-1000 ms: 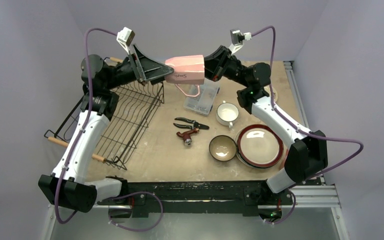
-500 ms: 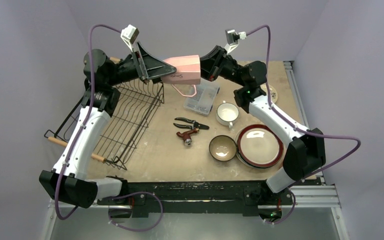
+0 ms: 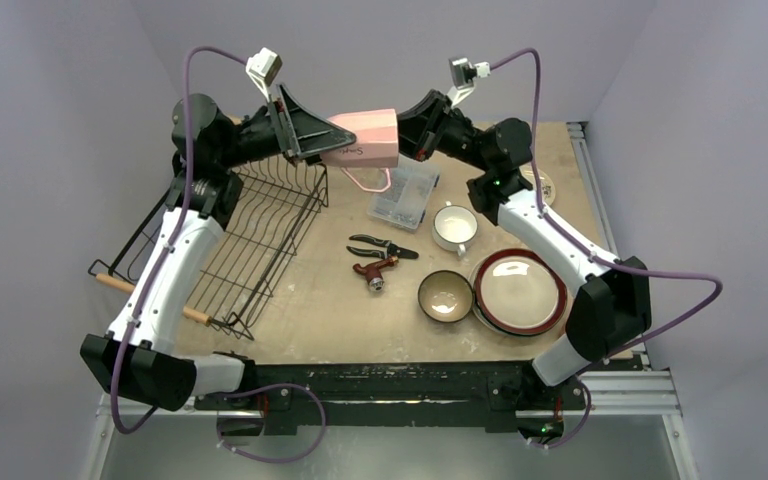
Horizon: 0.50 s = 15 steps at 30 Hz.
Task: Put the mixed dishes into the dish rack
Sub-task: Turn the cup upside down in the dish rack.
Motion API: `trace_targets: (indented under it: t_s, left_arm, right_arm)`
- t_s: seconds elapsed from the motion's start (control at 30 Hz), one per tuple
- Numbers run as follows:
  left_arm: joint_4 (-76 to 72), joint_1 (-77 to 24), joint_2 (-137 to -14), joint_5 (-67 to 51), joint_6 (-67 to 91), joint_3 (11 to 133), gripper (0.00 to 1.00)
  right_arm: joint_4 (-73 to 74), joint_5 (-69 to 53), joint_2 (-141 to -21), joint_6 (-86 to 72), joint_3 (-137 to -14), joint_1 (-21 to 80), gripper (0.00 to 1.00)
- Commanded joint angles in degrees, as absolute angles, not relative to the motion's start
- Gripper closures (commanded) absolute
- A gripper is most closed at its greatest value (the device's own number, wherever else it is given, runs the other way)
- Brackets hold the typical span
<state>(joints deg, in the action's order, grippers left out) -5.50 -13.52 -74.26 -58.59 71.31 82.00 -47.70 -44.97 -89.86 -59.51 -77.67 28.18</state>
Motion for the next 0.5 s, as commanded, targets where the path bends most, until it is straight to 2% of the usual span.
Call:
trace_targets:
  t_s: [0.0,0.07,0.13,0.23,0.33,0.47]
  left_arm:
    - [-13.3,-14.5,-73.8,-61.2,73.4,83.3,0.77]
    - [-13.2,-14.1,-73.6,-60.9,73.2,83.2,0.91]
    - [-11.9,-13.2,-72.9,-60.3,72.3,83.0,1.00]
    - [-9.4,-11.5,-71.5,-59.5,71.5,82.7,1.00]
    - [-6.6,-9.4,-70.0,-58.4,70.9,82.2,1.00]
    - [6.5,-5.8,-67.9,-55.5,66.4,83.5,1.00]
  right_arm:
    - [-47.2,-41.7,-89.7,-58.4,-81.4,29.0,0.92]
    - [-44.9,-41.5,-89.2,-56.8,-81.1,29.0,0.74]
    - [-41.7,-40.8,-88.0,-54.5,-80.3,29.0,0.56]
    - [-34.1,-39.0,-86.0,-50.0,-79.4,28.7,0.35]
    - [-26.3,-36.6,-84.3,-45.3,-79.5,28.2,0.22]
    - [-17.0,-32.7,-81.6,-41.2,-79.3,26.1,0.06]
